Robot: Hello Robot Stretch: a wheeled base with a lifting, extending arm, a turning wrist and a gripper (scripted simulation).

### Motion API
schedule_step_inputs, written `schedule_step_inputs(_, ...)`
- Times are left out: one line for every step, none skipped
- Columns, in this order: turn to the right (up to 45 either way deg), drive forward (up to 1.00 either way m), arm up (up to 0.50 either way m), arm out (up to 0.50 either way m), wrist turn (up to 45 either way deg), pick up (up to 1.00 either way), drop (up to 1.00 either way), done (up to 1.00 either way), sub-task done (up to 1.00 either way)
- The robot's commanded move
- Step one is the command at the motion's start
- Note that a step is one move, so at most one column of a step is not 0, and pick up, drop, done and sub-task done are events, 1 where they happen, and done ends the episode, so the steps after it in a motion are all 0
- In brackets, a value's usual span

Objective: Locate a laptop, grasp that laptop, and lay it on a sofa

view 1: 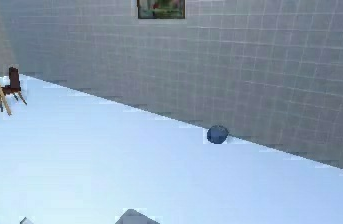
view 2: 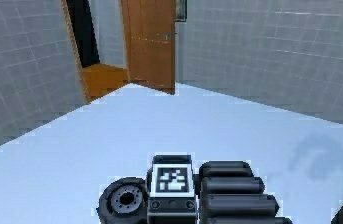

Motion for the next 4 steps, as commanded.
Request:
schedule_step_inputs(45.0, 0.0, 0.0, 0.0, 0.0, 0.0, 0.0, 0.0, 0.0)
schedule_step_inputs(45.0, 0.0, 0.0, 0.0, 0.0, 0.0, 0.0, 0.0, 0.0)
schedule_step_inputs(45.0, 0.0, 0.0, 0.0, 0.0, 0.0, 0.0, 0.0, 0.0)
schedule_step_inputs(6.0, 0.0, 0.0, 0.0, 0.0, 0.0, 0.0, 0.0, 0.0)
